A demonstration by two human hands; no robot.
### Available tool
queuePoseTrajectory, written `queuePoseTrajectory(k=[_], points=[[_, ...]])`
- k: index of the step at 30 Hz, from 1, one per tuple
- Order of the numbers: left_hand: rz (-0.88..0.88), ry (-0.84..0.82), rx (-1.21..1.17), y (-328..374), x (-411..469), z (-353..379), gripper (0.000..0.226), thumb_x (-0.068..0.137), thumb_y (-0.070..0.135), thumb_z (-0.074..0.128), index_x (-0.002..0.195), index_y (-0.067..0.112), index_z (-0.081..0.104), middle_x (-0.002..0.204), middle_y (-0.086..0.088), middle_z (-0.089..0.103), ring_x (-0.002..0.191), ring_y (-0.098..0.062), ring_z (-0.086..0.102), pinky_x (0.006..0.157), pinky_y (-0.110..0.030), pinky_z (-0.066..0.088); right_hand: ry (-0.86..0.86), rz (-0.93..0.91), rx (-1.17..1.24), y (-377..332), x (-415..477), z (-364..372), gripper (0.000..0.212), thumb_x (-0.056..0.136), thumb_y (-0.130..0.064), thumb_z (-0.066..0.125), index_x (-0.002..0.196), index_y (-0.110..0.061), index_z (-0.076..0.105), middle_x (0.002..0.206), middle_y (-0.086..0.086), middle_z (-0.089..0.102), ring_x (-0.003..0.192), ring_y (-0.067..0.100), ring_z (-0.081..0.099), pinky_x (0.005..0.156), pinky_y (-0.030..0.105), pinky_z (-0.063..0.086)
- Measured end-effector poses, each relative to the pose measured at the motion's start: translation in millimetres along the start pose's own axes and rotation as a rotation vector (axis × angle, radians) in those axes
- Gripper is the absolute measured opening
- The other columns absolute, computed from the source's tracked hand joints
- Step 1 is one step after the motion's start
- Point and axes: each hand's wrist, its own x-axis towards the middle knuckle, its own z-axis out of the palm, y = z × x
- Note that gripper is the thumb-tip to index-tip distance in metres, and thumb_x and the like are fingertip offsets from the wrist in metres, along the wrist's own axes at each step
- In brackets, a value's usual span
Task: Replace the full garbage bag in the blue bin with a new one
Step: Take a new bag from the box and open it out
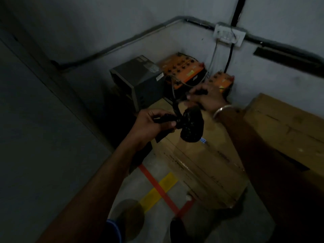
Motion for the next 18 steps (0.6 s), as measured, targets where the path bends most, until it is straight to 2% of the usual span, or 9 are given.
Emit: queuePoseTrajectory(k=[2,5,7,9,10,13,15,16,18], points=[[0.009,0.139,-0.068,2,3,-6,0.022,0.073,0.000,0.081,0.094,-0.003,0.075,0.091,-0.021,0.075,0.081,-0.034,0.073,0.076,-0.040,0.060,-0.026,0.098,-0.120,49,-7,7,0.031,0.088,-0.002,0.063,0.066,-0.024,0.059,0.069,-0.005,0.060,0.070,0.015,0.055,0.065,0.030,0.055],[0.032,0.299,-0.015,-1,12,-23,0.023,0.072,0.003,0.083,0.093,-0.001,0.075,0.092,-0.018,0.076,0.085,-0.030,0.074,0.077,-0.039,0.062,-0.182,0.196,-0.295,86,-69,22,0.032,0.082,-0.007,0.068,0.062,-0.032,0.059,0.071,-0.004,0.058,0.070,0.012,0.053,0.081,0.047,0.056],[0.044,0.326,0.081,-6,18,-35,0.018,0.073,0.003,0.083,0.090,0.004,0.077,0.087,-0.012,0.077,0.078,-0.020,0.074,0.072,-0.034,0.061,-0.240,0.181,-0.339,69,-114,28,0.025,0.076,-0.005,0.074,0.067,-0.028,0.067,0.066,-0.009,0.062,0.059,0.001,0.056,0.073,0.036,0.056],[0.035,0.287,0.164,-12,21,-43,0.016,0.074,0.002,0.082,0.081,0.015,0.077,0.081,-0.007,0.076,0.071,-0.010,0.071,0.070,-0.034,0.059,-0.282,0.077,-0.274,26,-129,26,0.016,0.077,0.008,0.072,0.072,-0.007,0.070,0.054,-0.009,0.066,0.044,-0.003,0.057,0.058,0.016,0.047],[0.028,0.256,0.197,-14,21,-45,0.022,0.075,0.001,0.081,0.077,0.021,0.075,0.078,-0.004,0.075,0.068,-0.006,0.069,0.070,-0.035,0.058,-0.261,0.008,-0.217,-1,-127,22,0.015,0.078,0.009,0.071,0.075,-0.005,0.070,0.055,-0.007,0.068,0.043,-0.002,0.058,0.051,0.011,0.045],[-0.019,0.139,0.194,-15,16,-44,0.020,0.077,-0.002,0.078,0.078,0.017,0.075,0.079,-0.011,0.075,0.069,-0.015,0.072,0.073,-0.048,0.061,-0.060,-0.210,-0.003,-73,-89,10,0.009,0.077,-0.007,0.079,0.085,-0.009,0.074,0.073,0.010,0.075,0.058,0.017,0.070,0.054,0.023,0.057],[-0.044,0.012,0.125,-9,9,-41,0.012,0.078,-0.002,0.077,0.087,0.006,0.077,0.084,-0.023,0.074,0.073,-0.030,0.073,0.074,-0.055,0.060,0.058,-0.172,0.212,-87,-44,6,0.011,0.080,-0.003,0.074,0.090,-0.002,0.070,0.080,0.014,0.074,0.066,0.021,0.073,0.062,0.026,0.060],[-0.038,-0.036,0.105,-5,7,-40,0.013,0.077,-0.001,0.078,0.089,0.004,0.077,0.084,-0.023,0.075,0.074,-0.032,0.074,0.073,-0.053,0.061,0.092,-0.130,0.282,-83,-21,8,0.008,0.083,0.001,0.071,0.090,-0.002,0.068,0.082,0.013,0.073,0.067,0.020,0.073,0.062,0.026,0.060],[0.000,-0.053,0.043,2,6,-39,0.017,0.076,-0.002,0.078,0.092,-0.001,0.076,0.081,-0.021,0.075,0.071,-0.030,0.073,0.069,-0.041,0.061,0.115,-0.009,0.186,-53,11,14,0.011,0.086,0.006,0.064,0.090,-0.004,0.067,0.087,0.013,0.070,0.070,0.021,0.072,0.061,0.020,0.059]])
